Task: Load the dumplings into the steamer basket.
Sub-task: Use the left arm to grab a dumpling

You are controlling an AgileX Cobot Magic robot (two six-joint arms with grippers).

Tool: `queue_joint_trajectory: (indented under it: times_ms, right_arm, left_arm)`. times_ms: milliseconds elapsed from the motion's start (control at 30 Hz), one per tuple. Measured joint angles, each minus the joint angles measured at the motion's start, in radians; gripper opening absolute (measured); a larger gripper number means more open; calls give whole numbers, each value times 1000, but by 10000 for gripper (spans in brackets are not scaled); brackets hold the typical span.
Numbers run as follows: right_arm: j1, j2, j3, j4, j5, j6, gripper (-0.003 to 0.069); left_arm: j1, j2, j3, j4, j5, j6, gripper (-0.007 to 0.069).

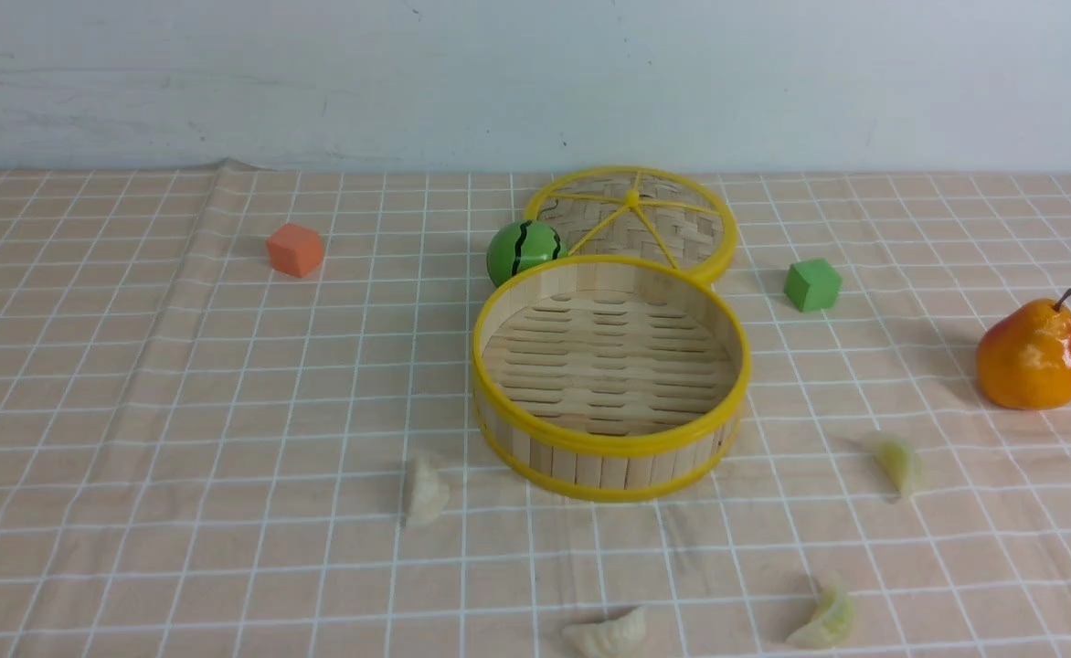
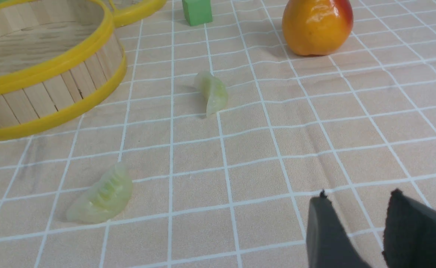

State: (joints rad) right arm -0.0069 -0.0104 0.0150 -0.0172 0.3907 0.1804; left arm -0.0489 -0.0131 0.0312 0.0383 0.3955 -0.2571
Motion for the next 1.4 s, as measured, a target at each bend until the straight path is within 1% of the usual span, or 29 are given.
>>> queue_joint_trajectory:
  times_ms: [967, 1133, 1400]
  right_arm:
    - [0, 0, 0, -1, 0, 0, 240]
    - [0, 0, 0, -42, -1, 0, 240]
    - [0, 0, 0, -53, -1, 0, 240]
  left_arm:
    - [0, 0, 0, 0, 0, 0, 238]
    - [0, 0, 0, 0, 0, 0, 238]
    - [0, 0, 0, 0, 0, 0, 238]
